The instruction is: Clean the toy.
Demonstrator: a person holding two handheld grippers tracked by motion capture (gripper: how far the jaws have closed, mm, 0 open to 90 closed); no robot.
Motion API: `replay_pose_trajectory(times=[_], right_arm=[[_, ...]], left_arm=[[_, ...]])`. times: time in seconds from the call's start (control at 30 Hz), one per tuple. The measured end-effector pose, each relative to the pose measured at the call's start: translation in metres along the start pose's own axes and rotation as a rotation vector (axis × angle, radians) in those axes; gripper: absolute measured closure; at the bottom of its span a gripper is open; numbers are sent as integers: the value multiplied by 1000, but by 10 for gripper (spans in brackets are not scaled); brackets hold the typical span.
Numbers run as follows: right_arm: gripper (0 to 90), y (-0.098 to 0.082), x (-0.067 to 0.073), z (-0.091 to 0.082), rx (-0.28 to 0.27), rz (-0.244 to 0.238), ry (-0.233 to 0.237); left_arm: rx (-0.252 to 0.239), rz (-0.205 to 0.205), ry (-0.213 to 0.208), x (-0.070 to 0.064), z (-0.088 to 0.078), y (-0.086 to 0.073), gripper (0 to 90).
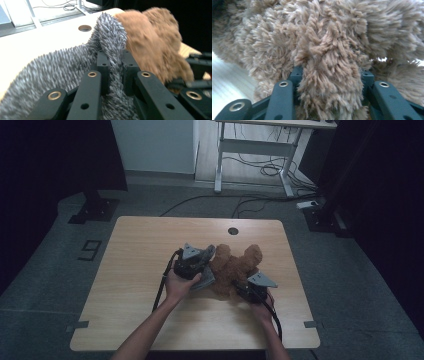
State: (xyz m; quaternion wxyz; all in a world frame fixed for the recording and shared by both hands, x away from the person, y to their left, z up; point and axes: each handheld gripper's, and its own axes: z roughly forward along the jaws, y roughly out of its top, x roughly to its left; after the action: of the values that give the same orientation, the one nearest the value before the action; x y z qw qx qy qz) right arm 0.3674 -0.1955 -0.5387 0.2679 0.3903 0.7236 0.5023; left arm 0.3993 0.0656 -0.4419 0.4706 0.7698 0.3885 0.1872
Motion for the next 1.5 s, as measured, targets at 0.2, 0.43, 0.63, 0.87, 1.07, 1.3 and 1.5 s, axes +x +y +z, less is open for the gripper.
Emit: replay_pose_trajectory(times=[0.2,0.43,0.63,0.87,1.07,1.3,1.5], right_arm=[[532,-2,1,-6,7,-8,36],[407,-3,-2,-9,24,44,85],[313,-1,-5,-18,39,85,152],[494,-5,1,-23,78,35,206],[514,-10,4,-25,83,23,209],[515,-10,4,-25,82,27,192],[516,-11,4,-25,87,30,187]], left_arm=[[73,-31,-7,4,20,-7,791],[75,-3,-13,1,15,-25,793],[49,-2,-26,-2,4,-40,797],[54,-20,-54,-4,-10,-42,795],[28,-31,-89,-12,-17,-11,794],[78,-16,-100,-28,12,1,791],[83,-64,-88,-1,4,-26,794]])
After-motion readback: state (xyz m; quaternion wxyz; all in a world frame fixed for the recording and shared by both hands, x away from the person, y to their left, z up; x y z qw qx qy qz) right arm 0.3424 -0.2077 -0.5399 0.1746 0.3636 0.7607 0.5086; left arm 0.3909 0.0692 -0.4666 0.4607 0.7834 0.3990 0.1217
